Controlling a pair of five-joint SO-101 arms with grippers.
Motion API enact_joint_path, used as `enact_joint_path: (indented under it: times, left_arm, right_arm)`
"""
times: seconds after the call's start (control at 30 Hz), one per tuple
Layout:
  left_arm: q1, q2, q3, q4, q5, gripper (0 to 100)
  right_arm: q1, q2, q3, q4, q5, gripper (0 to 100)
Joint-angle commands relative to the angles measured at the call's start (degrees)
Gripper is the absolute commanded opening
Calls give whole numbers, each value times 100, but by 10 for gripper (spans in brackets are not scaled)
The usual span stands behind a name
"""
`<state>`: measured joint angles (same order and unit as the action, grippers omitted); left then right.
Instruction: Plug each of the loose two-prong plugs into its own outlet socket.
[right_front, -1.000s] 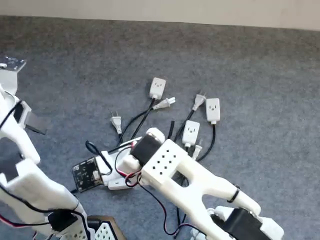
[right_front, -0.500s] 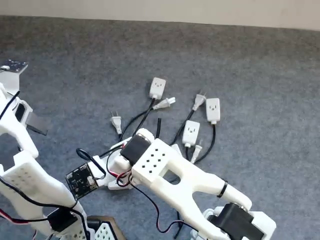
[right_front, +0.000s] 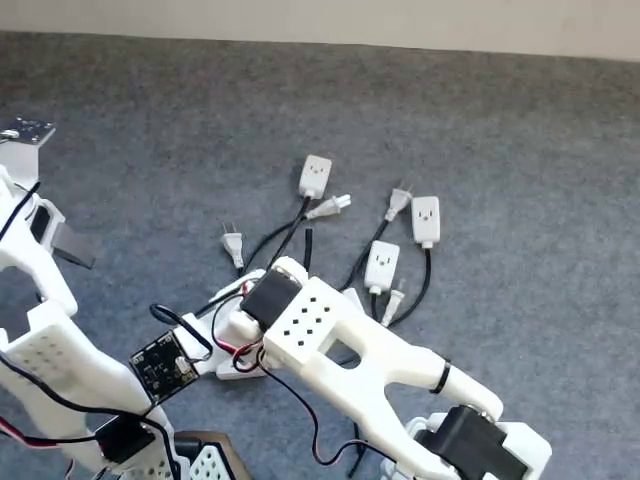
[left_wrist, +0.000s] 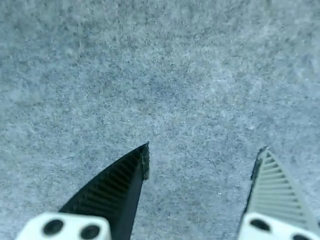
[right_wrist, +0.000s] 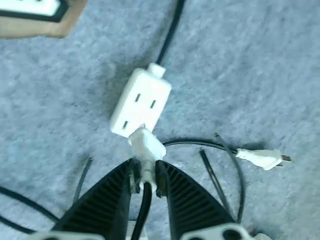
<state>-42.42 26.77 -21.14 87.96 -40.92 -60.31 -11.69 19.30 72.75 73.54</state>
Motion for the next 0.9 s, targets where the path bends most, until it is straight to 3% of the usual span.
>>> enact_joint_path:
  times: [0.0, 0.47, 0.87]
  left_arm:
    - [-110, -57, -163, -53, -44, 330]
    - [-145, -57, -171, -62, -53, 330]
    - [-127, -57, -154, -62, -53, 330]
  right_arm:
    - [13, -57, 48, -426, 88, 6]
    - [-4, -101, 374, 13, 659, 6]
    - [-57, -57, 382, -374, 782, 6]
